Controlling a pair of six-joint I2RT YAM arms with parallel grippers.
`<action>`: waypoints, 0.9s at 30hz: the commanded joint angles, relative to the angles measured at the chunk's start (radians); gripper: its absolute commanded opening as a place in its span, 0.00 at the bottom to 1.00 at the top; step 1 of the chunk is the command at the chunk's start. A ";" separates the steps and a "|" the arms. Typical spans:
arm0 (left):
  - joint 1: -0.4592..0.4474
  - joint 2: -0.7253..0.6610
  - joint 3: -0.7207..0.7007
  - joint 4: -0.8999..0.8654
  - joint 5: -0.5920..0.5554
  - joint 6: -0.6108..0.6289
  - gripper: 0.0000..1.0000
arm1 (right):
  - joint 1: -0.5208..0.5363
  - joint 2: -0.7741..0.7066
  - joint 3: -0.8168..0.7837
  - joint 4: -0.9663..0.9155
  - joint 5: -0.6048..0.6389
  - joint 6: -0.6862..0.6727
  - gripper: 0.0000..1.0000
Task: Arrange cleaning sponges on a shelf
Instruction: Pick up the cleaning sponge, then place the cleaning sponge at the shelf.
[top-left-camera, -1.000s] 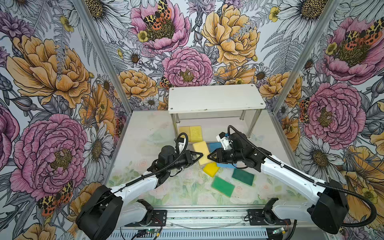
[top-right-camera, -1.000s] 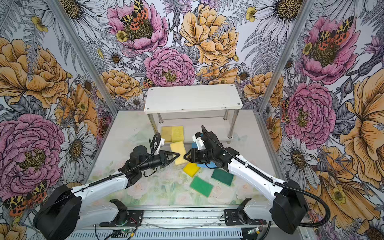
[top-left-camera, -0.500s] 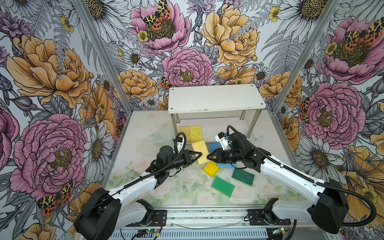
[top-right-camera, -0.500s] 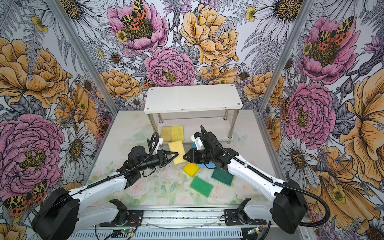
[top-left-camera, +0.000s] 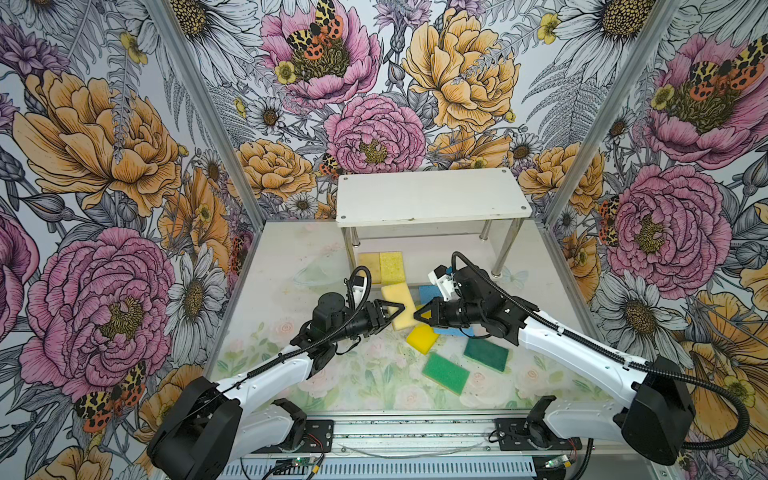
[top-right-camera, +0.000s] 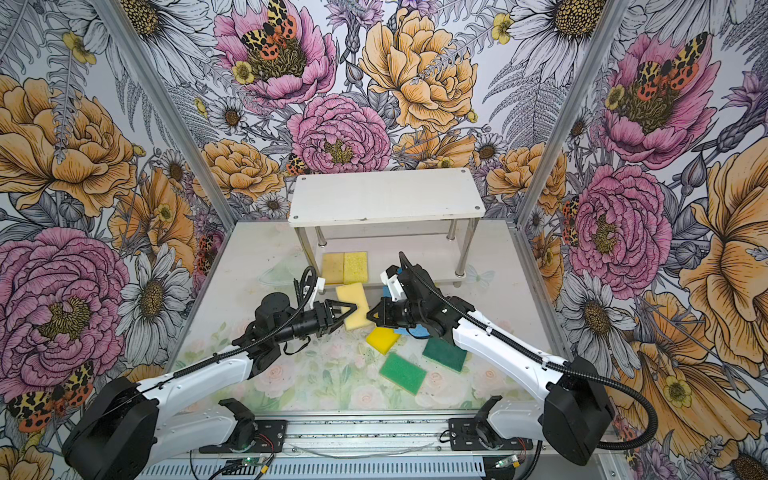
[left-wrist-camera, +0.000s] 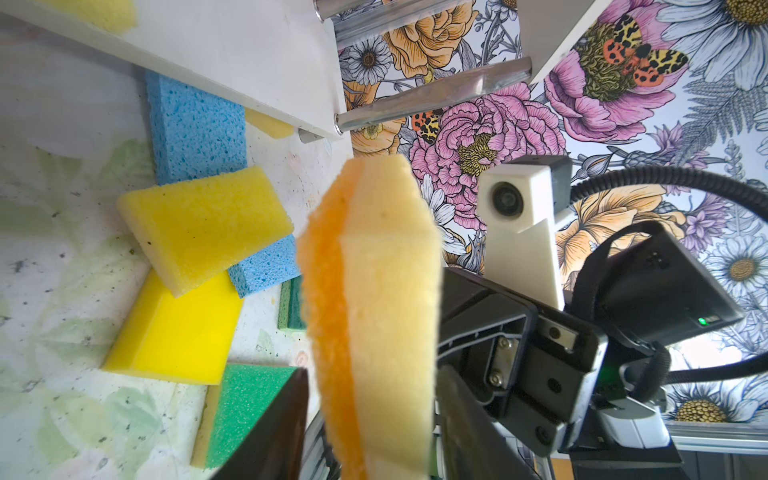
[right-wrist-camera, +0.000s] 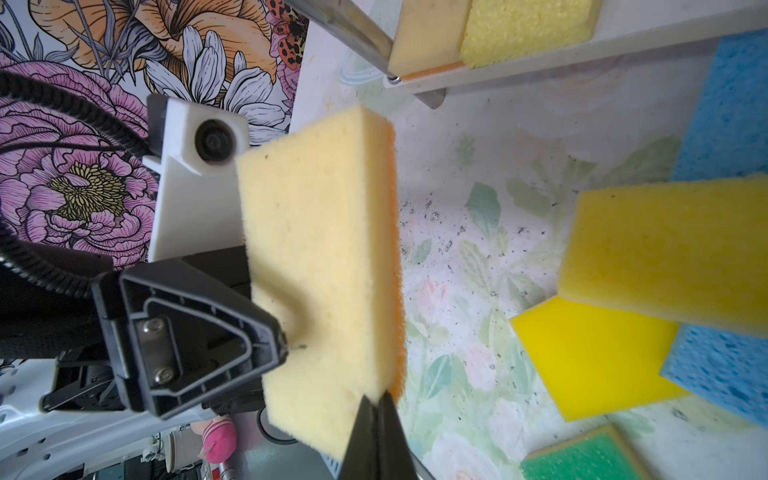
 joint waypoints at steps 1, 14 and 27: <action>0.042 -0.040 0.001 -0.055 0.013 0.015 0.70 | -0.008 0.015 0.025 0.022 0.040 0.015 0.00; 0.288 -0.313 0.054 -0.608 -0.024 0.218 0.90 | -0.169 0.193 0.161 0.021 0.141 -0.023 0.00; 0.325 -0.311 0.012 -0.554 0.030 0.197 0.91 | -0.261 0.406 0.297 0.021 0.201 -0.161 0.00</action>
